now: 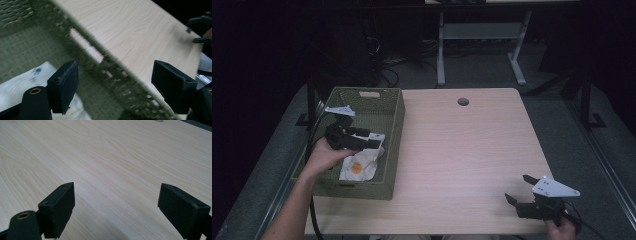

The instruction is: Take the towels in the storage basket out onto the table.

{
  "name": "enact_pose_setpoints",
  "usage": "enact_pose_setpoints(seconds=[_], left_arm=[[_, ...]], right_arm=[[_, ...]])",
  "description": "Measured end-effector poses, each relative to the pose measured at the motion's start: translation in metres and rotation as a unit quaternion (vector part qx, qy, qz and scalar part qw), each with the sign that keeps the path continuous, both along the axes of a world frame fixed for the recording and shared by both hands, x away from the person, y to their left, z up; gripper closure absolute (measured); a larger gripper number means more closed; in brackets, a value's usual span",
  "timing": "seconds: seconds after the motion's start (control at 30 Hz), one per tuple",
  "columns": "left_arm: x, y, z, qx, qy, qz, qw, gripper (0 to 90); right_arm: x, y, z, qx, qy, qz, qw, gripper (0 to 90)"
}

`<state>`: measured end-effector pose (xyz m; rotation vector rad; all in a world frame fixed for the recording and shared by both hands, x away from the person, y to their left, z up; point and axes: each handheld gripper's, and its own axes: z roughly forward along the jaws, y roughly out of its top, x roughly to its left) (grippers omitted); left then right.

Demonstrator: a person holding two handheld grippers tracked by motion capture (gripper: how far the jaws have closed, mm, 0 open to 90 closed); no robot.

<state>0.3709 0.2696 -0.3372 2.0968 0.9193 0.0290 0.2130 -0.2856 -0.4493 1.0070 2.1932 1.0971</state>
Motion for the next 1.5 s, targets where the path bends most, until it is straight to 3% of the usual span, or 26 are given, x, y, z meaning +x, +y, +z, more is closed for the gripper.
enact_pose_setpoints(seconds=[0.03, 0.13, 0.3, 0.37, 0.43, 0.5, 0.57, 0.67, 0.7, 0.73, 0.93, 1.0, 1.17, 1.27, 1.3, 1.33, 1.37, 1.43, 1.47, 1.5], left_arm=[[0.0, 0.0, 0.0, 0.0, 0.0, 0.0, 1.0, 22.6], [0.005, 0.006, -0.009, 0.032, 0.015, 0.014, 0.9993, 22.8], [0.014, 0.012, -0.019, 0.078, 0.03, 0.038, 0.9958, 23.4], [0.015, 0.013, -0.021, 0.084, 0.036, 0.043, 0.9949, 24.6], [0.019, 0.013, -0.027, 0.121, 0.05, 0.049, 0.9902, 25.0], [0.02, 0.013, -0.029, 0.128, 0.054, 0.054, 0.9888, 25.0], [0.021, 0.013, -0.034, 0.157, 0.062, 0.061, 0.9838, 25.2], [0.023, 0.014, -0.039, 0.172, 0.078, 0.069, 0.9796, 25.1], [0.023, 0.014, -0.039, 0.172, 0.078, 0.069, 0.9796, 25.0], [0.024, 0.015, -0.044, 0.186, 0.087, 0.071, 0.976, 25.0], [0.027, 0.014, -0.06, 0.235, 0.11, 0.092, 0.9614, 25.3], [0.028, 0.013, -0.063, 0.243, 0.116, 0.092, 0.9587, 25.4], [0.03, 0.009, -0.068, 0.251, 0.127, 0.09, 0.9553, 25.5], [0.033, 0.004, -0.074, 0.266, 0.144, 0.085, 0.9494, 25.5], [0.033, 0.004, -0.074, 0.266, 0.144, 0.085, 0.9494, 25.4], [0.034, 0.001, -0.078, 0.274, 0.15, 0.082, 0.9462, 25.4], [0.034, 0.0, -0.08, 0.281, 0.15, 0.076, 0.9449, 25.4], [0.035, -0.003, -0.084, 0.297, 0.151, 0.075, 0.9399, 25.4], [0.035, -0.004, -0.086, 0.3, 0.153, 0.075, 0.9384, 25.4], [0.035, -0.004, -0.086, 0.3, 0.153, 0.075, 0.9384, 25.4]], right_arm=[[0.0, 0.0, 0.0, 0.0, 0.0, 0.0, 1.0, 13.7], [0.0, 0.001, 0.0, -0.001, 0.0, 0.002, 1.0, 13.7], [0.001, -0.001, -0.001, 0.001, 0.001, -0.002, 1.0, 13.7], [0.001, -0.002, -0.001, -0.001, 0.0, 0.001, 1.0, 13.7], [0.002, -0.001, -0.001, 0.001, 0.002, 0.0, 1.0, 13.7], [0.001, 0.0, -0.001, 0.0, 0.002, 0.001, 1.0, 13.7], [0.0, 0.0, -0.001, 0.001, 0.003, 0.0, 1.0, 13.7], [0.001, -0.001, -0.001, 0.004, 0.002, -0.001, 1.0, 13.7], [0.001, -0.001, -0.001, 0.004, 0.002, -0.001, 1.0, 13.7], [0.0, 0.0, -0.001, 0.002, 0.002, 0.0, 1.0, 13.7], [0.0, 0.001, -0.001, 0.0, 0.0, 0.003, 1.0, 13.7], [0.001, 0.0, -0.001, 0.0, 0.001, 0.004, 1.0, 13.7], [0.0, 0.0, -0.001, 0.0, 0.002, 0.003, 1.0, 13.7], [0.0, 0.0, -0.001, 0.001, 0.0, 0.005, 1.0, 13.7], [0.0, 0.0, -0.001, 0.001, 0.0, 0.005, 1.0, 13.7], [0.0, 0.001, 0.0, 0.001, -0.002, 0.007, 1.0, 13.7], [-0.001, 0.001, 0.0, 0.0, -0.002, 0.007, 1.0, 13.7], [-0.001, 0.001, 0.0, 0.0, -0.002, 0.008, 1.0, 13.7], [0.0, 0.001, 0.0, 0.0, -0.002, 0.009, 1.0, 13.7], [0.0, 0.001, 0.0, 0.0, -0.002, 0.009, 1.0, 13.7]])
